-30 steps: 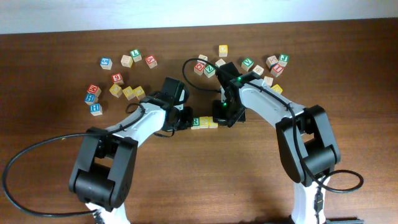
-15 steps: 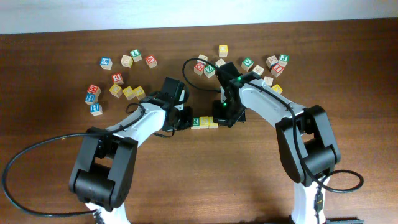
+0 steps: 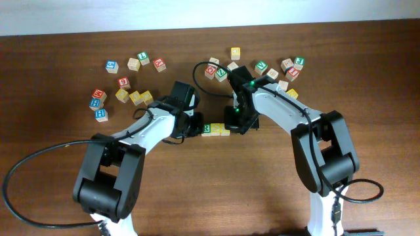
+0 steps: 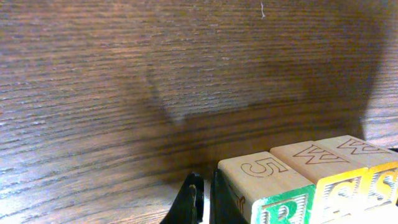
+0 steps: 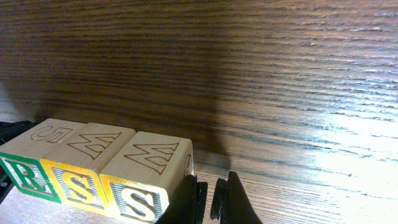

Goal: Spell out RSS

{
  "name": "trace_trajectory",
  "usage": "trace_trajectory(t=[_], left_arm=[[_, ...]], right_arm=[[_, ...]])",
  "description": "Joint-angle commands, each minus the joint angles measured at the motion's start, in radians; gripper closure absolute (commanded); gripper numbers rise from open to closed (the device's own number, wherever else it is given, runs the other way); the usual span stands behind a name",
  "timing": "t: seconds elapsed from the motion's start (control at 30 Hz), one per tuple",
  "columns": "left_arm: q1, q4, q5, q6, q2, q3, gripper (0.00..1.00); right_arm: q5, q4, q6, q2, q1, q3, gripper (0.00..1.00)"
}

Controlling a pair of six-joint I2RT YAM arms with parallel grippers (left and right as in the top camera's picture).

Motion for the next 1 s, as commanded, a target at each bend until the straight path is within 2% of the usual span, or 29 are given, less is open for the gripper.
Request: trace_trajectory(t=[0.0, 0.13, 0.27, 0.33, 0.37, 0.4, 0.57, 0.6, 0.67, 0.83, 0.97], left_arm=[[-0.007, -0.032, 0.012, 0.005, 0.017, 0.027, 0.99], [0.002, -0.146, -0.109, 0.005, 0.017, 0.082, 0.86], [0.027, -0.234, -0.148, 0.005, 0.017, 0.159, 0.78], [0.044, -0.285, -0.182, 0.005, 0.017, 0.198, 0.66], [0.059, -0.315, -0.196, 0.005, 0.016, 0.222, 0.57], [0.074, -0.344, -0.198, 0.005, 0.016, 0.244, 0.01], [0.155, -0.446, -0.199, 0.005, 0.009, 0.338, 0.01], [0.171, -0.454, -0.199, 0.005, 0.003, 0.352, 0.01], [0.198, -0.457, -0.199, 0.005, -0.012, 0.370, 0.01], [0.254, -0.454, -0.206, 0.005, -0.102, 0.386, 0.01], [0.276, -0.439, -0.225, 0.005, -0.117, 0.386, 0.01]], right_arm=[[0.007, -0.033, 0.005, 0.001, 0.014, 0.040, 0.96], [0.096, -0.124, 0.005, -0.006, 0.010, 0.118, 0.94], [0.112, -0.218, 0.003, -0.015, -0.025, 0.216, 0.89], [0.114, -0.268, -0.004, -0.020, -0.046, 0.262, 0.88], [0.119, -0.305, -0.016, -0.023, -0.060, 0.294, 0.88], [0.131, -0.339, -0.023, -0.028, -0.072, 0.324, 0.87], [0.191, -0.433, -0.023, -0.070, -0.128, 0.436, 0.82], [0.194, -0.433, -0.025, -0.086, -0.141, 0.443, 0.69], [0.193, -0.425, -0.025, -0.129, -0.176, 0.446, 0.26], [0.188, -0.425, -0.049, -0.229, -0.270, 0.446, 0.23], [0.186, -0.414, -0.049, -0.262, -0.273, 0.446, 0.20]])
